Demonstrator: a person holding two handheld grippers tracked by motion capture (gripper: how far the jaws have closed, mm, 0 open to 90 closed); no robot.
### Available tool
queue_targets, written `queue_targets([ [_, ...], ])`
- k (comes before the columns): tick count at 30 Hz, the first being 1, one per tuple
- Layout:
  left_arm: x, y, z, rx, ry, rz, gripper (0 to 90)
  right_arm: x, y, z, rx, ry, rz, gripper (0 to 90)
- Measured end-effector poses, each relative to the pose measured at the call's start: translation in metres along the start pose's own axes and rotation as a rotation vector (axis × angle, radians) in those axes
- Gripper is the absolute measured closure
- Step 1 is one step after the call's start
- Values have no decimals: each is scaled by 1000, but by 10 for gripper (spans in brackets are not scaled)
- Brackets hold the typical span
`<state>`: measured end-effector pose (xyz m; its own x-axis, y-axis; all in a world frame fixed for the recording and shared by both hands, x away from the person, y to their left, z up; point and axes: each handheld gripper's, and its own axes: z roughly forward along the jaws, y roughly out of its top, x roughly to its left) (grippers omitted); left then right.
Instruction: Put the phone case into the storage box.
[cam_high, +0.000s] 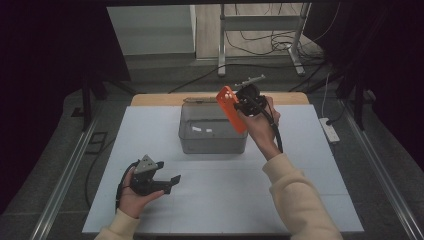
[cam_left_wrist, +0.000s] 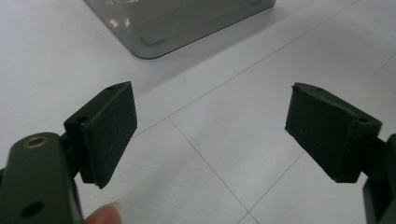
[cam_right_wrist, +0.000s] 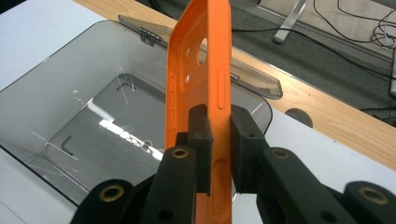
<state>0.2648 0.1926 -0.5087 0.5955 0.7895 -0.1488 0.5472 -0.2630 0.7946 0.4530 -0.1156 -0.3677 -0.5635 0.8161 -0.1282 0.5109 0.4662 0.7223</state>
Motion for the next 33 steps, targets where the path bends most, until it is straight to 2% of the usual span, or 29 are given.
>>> queue_targets([
  [27,0,0,0,1,-2,5,162,2,-1,13,49,-51,7,803],
  [33,-1,0,0,-1,-2,6,162,3,-2,14,54,-49,10,803],
])
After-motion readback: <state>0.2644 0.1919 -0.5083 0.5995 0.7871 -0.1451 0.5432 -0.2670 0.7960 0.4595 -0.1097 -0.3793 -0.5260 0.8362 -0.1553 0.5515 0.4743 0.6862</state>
